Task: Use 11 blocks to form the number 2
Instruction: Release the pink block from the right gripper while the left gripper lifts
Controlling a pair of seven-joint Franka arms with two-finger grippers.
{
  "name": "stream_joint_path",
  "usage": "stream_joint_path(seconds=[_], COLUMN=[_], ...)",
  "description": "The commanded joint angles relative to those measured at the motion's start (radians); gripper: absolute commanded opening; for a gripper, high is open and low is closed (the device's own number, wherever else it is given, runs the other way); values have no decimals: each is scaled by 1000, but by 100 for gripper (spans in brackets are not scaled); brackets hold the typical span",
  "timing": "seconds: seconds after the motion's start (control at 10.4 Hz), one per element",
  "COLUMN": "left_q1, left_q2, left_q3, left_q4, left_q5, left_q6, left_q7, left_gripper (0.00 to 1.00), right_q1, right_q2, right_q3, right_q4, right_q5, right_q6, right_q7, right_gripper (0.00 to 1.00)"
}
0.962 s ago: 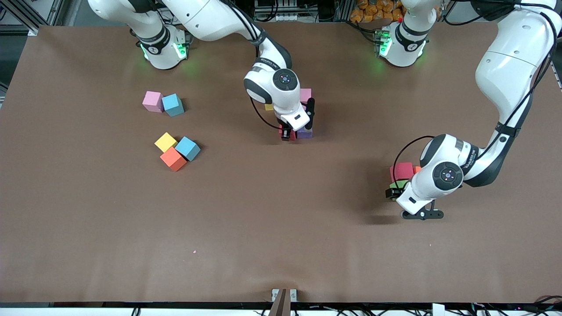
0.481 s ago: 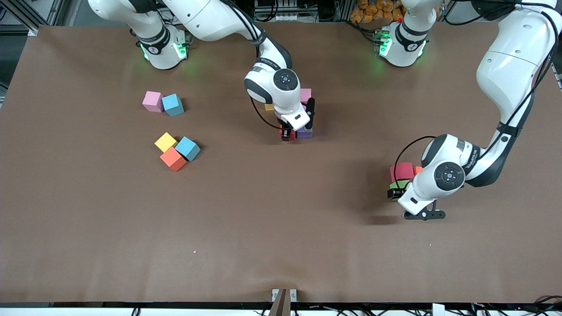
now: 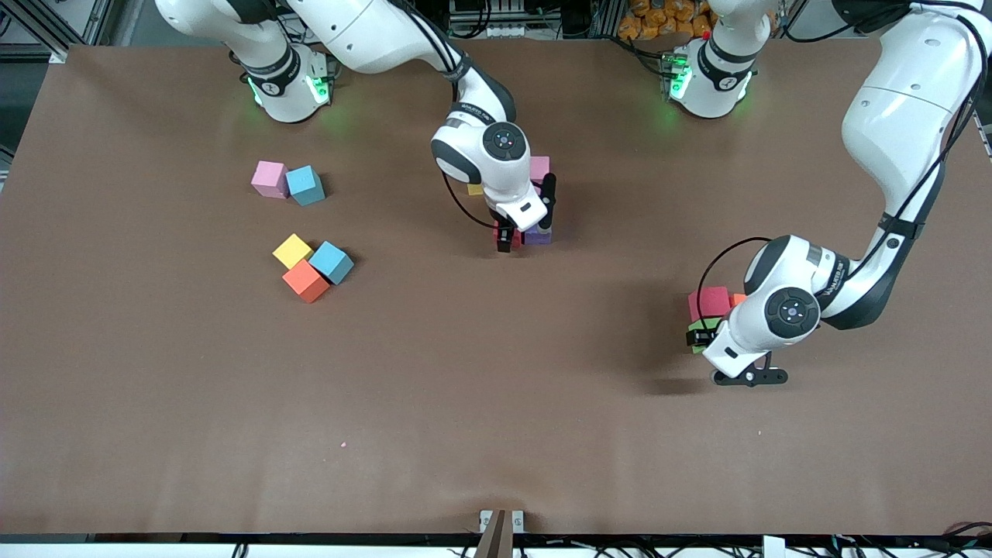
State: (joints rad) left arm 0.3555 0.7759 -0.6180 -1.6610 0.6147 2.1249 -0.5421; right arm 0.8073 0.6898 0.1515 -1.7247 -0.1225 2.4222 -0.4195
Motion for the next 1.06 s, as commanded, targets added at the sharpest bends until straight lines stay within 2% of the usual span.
stream_joint_path(seconds=[0.0, 0.58, 0.77, 0.96], left_q1=[2, 0, -3, -7], left_q2=[-35, -32, -26, -23], left_q3=[-19, -20, -19, -19], left_q4=[-8, -6, -5, -5], left_q5=[-7, -23, -23, -23], left_q6=[-42, -43, -43, -43], left_q7=[-19, -21, -19, -21], left_gripper=[86, 81, 74, 68], right_q1=[6, 1, -6, -45], right_q2=[-25, -140, -179, -242], right_q3=[-9, 2, 2, -7], right_q4=[8, -28, -44, -49], right_q5=[-5, -3, -5, -5], right_q6=[-17, -112, -155, -257], right_q7=[19, 19, 15, 21], right_gripper=[100, 100, 100, 100])
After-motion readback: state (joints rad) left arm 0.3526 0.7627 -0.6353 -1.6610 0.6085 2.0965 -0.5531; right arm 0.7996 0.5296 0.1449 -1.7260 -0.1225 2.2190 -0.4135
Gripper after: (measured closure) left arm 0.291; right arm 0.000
